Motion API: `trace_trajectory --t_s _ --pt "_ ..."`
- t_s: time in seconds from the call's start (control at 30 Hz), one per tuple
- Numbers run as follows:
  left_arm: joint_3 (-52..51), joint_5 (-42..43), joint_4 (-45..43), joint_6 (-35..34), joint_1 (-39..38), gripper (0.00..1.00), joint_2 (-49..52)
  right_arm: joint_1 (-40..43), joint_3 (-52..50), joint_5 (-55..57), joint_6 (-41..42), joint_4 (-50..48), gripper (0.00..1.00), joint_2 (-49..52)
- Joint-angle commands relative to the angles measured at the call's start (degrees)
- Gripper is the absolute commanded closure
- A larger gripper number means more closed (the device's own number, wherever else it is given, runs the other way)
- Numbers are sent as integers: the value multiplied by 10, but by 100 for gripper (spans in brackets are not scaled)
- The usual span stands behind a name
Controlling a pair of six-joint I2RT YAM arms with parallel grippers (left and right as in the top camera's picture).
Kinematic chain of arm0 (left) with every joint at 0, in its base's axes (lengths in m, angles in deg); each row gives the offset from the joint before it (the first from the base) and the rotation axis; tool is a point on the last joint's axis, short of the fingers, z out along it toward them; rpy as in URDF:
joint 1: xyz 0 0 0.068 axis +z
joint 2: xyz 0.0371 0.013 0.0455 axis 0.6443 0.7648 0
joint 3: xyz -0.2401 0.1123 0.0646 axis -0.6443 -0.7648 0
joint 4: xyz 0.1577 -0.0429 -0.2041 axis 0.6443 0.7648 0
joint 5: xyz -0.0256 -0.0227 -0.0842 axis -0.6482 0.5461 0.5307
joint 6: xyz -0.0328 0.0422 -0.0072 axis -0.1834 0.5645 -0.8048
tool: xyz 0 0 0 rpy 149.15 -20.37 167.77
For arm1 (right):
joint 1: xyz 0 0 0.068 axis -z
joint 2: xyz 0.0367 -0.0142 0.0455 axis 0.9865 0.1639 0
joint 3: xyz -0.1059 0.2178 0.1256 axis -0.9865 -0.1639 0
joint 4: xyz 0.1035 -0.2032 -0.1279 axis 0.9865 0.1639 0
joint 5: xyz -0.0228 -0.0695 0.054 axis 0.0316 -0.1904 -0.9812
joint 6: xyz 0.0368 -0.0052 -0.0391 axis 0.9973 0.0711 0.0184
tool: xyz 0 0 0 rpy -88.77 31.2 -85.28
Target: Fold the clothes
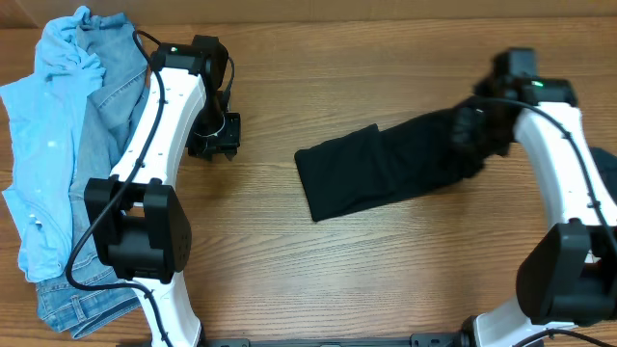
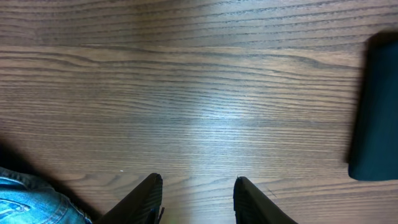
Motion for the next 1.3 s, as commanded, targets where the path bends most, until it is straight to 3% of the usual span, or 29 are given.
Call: trace_trajectory --t_s 0.0,0.27,0.77,0.8,0.87,1.17,1.27 --pt "14 3 0 0 3 58 -3 -93 19 -3 -1 -6 96 -15" --pt "14 9 0 0 2 56 -3 -259 18 -1 28 -62 96 10" --pt "14 18 -10 1 2 55 -3 -389 13 -5 -28 -79 96 55" --pt "14 18 -9 1 2 55 -3 -393 7 -5 -28 -80 95 55" --pt "14 18 -9 1 2 55 -3 -394 -7 -5 -28 -80 82 55" --pt "14 18 -11 1 2 52 -3 -394 -21 -13 -31 -76 74 55" --pt "14 18 -16 1 1 50 -3 -394 -21 -82 -60 -69 73 55"
